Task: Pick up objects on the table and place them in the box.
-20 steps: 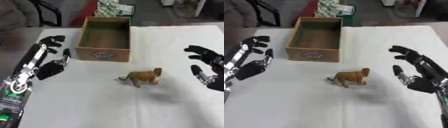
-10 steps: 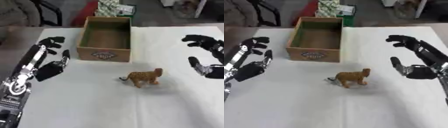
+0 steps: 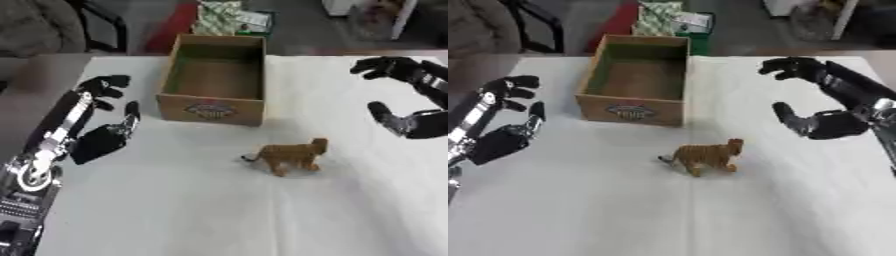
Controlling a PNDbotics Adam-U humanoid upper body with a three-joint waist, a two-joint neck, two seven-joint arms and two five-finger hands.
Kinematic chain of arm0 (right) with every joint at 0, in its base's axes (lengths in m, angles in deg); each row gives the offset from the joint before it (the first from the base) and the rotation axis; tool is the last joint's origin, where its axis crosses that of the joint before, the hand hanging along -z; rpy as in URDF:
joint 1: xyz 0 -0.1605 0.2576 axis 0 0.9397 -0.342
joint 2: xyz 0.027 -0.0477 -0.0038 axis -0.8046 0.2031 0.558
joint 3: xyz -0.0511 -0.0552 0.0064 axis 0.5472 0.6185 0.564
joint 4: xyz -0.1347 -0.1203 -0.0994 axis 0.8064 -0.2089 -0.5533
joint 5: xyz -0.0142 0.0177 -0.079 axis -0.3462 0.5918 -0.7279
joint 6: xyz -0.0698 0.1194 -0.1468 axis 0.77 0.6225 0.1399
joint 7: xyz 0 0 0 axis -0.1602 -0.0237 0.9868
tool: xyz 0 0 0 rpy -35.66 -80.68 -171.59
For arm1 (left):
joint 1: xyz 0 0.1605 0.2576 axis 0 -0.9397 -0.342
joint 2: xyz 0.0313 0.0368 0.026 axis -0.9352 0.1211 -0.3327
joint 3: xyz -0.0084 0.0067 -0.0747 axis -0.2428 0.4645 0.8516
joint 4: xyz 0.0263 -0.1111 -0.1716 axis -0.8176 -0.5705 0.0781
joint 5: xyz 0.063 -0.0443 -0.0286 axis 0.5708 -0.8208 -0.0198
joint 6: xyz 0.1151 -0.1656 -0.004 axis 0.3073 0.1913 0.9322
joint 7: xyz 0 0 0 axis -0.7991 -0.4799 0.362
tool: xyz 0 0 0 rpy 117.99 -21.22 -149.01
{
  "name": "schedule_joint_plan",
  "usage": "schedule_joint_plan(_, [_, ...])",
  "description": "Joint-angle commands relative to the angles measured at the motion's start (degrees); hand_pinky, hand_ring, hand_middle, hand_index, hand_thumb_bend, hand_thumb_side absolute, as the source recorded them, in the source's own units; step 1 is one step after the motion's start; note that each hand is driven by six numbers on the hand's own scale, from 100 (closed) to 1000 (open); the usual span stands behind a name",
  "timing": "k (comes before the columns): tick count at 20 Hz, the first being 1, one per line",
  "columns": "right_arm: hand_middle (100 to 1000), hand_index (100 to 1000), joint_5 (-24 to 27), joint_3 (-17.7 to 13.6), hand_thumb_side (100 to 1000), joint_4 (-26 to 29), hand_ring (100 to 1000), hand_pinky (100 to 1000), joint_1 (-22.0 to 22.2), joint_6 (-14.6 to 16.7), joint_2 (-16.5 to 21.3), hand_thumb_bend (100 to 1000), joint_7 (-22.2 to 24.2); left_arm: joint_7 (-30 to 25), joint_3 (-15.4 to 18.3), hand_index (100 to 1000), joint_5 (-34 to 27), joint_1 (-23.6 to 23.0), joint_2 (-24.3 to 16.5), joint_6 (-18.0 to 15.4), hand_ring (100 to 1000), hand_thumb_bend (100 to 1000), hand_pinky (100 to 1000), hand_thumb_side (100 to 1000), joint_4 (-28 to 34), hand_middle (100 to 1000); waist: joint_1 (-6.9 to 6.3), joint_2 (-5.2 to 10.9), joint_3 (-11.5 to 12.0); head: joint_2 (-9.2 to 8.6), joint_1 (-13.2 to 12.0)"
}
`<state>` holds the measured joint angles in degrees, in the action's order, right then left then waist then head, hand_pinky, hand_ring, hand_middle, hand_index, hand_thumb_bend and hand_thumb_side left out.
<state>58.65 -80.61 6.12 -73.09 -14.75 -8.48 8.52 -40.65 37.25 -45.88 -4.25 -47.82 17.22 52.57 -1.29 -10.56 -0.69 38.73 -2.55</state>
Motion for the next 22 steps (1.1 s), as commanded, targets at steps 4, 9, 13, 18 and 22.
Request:
schedule_joint_plan(4, [857, 969, -0.3, 3.2, 413, -2.1, 943, 888, -4.0, 1.7, 0.9, 100, 2.9, -0.2, 0.0, 902, -0.4, 0.4, -0.9, -0.1, 826, 100, 752, 475, 0.9, 814, 0.2, 1.09, 0.3, 0.0, 0.3])
schedule_joint_plan(9, [854, 968, -1.0, 5.3, 470, -4.0, 937, 885, -6.0, 2.6, -0.6, 100, 5.0, -0.3, -0.1, 902, -0.4, 0.4, -0.8, -0.2, 826, 100, 752, 476, 0.8, 814, 0.24, 1.18, 0.7, 0.04, 0.4])
schedule_joint_plan(13, [852, 968, -1.5, 6.3, 516, -5.6, 935, 882, -6.8, 2.9, -1.9, 100, 6.3, -0.4, -0.1, 903, -0.5, 0.4, -0.8, -0.2, 826, 100, 752, 477, 0.7, 814, 0.22, 1.21, 0.9, 0.05, 0.3])
schedule_joint_plan(18, [849, 967, -2.4, 7.3, 570, -7.8, 932, 877, -7.2, 3.2, -3.7, 100, 7.8, -0.5, -0.2, 903, -0.5, 0.5, -0.7, -0.3, 826, 100, 752, 477, 0.7, 815, 0.16, 1.24, 1.0, -0.01, 0.3])
schedule_joint_plan(22, [847, 967, -3.6, 8.0, 635, -9.7, 928, 873, -7.2, 3.7, -4.9, 100, 8.8, -0.5, -0.2, 903, -0.5, 0.5, -0.7, -0.2, 826, 100, 752, 478, 0.7, 815, 0.09, 1.26, 1.2, -0.02, 0.3])
